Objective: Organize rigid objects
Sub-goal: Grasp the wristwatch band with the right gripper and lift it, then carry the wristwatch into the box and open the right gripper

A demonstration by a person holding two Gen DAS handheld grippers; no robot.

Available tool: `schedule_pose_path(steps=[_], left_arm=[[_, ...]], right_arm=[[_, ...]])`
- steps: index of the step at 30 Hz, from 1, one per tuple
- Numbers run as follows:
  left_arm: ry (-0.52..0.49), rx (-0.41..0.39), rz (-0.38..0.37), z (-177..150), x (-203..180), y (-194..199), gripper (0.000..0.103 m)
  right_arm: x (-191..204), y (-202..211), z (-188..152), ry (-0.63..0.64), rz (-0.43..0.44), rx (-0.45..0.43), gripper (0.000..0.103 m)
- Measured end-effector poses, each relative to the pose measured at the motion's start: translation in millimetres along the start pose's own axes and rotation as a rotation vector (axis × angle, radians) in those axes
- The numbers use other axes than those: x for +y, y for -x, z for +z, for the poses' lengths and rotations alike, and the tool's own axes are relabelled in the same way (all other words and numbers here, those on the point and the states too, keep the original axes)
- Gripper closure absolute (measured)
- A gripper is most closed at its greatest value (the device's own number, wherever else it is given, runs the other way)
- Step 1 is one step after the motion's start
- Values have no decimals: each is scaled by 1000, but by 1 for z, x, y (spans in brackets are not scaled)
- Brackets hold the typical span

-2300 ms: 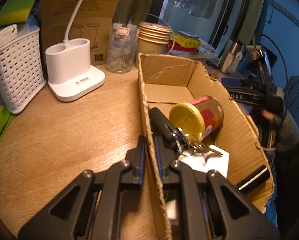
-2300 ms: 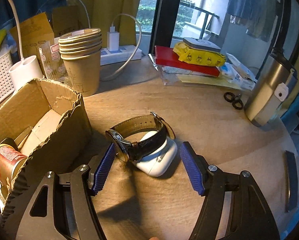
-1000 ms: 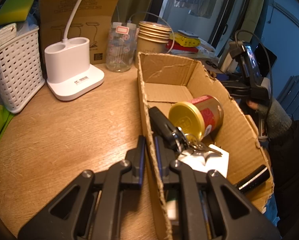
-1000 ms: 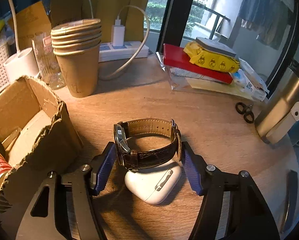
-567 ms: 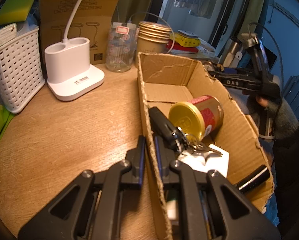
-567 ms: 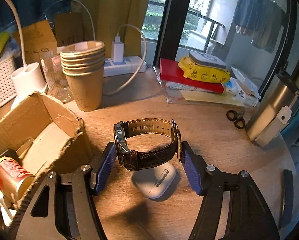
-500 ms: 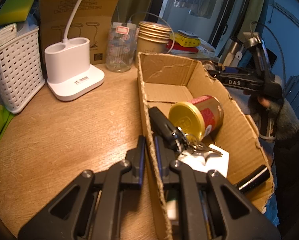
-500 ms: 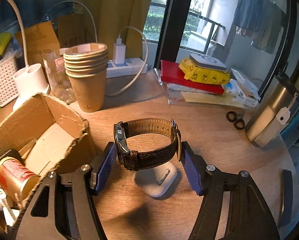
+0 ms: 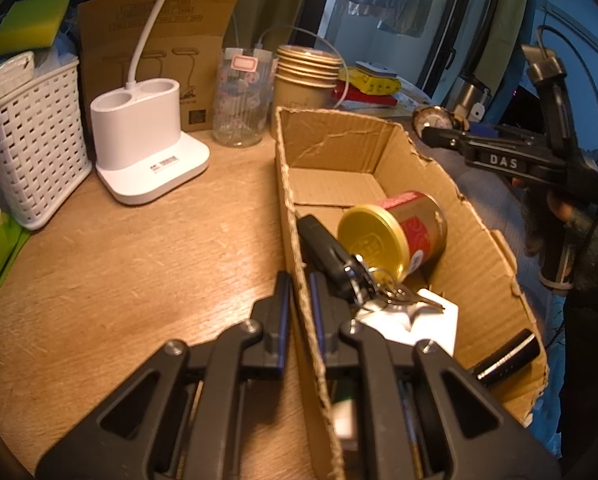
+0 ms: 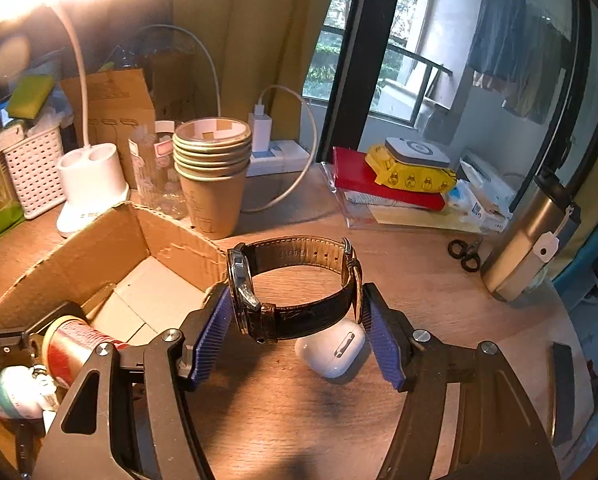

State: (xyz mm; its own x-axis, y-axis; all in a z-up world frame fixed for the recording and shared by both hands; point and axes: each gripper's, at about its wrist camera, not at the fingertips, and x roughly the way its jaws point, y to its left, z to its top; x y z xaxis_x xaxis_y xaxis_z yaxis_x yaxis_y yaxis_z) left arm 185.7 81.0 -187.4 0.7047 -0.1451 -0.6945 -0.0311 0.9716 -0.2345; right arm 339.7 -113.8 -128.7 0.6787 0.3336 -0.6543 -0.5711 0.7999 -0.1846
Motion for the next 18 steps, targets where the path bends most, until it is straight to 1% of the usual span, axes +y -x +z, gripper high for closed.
schedule_pose_path(steps=[18], left_arm=[[-2,-2,1,0,0,1,92]], right_arm=[[32,26,10,50,33,-46,35]])
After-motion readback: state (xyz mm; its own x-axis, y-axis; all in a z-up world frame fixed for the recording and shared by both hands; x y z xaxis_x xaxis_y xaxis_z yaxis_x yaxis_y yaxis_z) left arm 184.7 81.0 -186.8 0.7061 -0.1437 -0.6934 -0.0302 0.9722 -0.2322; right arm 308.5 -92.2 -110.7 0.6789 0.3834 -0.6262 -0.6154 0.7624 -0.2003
